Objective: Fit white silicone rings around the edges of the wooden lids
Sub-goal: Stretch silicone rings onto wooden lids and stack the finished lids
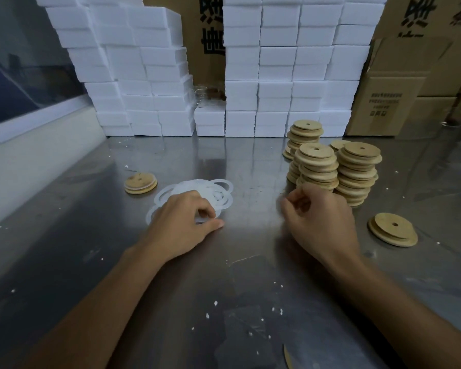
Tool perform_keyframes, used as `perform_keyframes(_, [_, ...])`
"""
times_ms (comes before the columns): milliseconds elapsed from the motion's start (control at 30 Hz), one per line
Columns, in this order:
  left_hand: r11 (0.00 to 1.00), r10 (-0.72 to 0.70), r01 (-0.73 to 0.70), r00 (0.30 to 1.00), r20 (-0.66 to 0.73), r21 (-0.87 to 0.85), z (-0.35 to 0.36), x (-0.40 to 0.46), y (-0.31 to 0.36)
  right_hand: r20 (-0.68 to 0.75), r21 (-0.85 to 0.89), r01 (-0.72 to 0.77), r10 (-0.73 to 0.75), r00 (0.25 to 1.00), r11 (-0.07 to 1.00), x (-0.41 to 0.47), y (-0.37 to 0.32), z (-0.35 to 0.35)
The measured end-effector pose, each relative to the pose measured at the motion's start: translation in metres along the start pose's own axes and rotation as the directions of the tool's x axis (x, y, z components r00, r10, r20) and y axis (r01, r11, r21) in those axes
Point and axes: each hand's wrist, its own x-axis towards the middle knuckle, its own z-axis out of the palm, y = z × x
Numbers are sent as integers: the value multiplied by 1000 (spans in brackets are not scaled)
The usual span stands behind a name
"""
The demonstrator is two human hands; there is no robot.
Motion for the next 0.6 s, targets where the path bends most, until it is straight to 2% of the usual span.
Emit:
perform_keyframes(100, [1000,-16,16,1000,5,7,0,0,-1,42,-169,-21,28,999,985,2,4,-8])
perform_keyframes(200, [998,-57,56,997,-42,-28,2,0,0,134,-249,-53,88,987,967,3,7,-13])
perform_keyframes(367, [996,-49,53,997,-59,71,5,2,0,187,-282,-78,135,973,956,4,7,-12])
perform_keyframes(600, [993,-66,72,995,-71,91,3,1,6,222,-223,-81,131,966,971,4,8,-10])
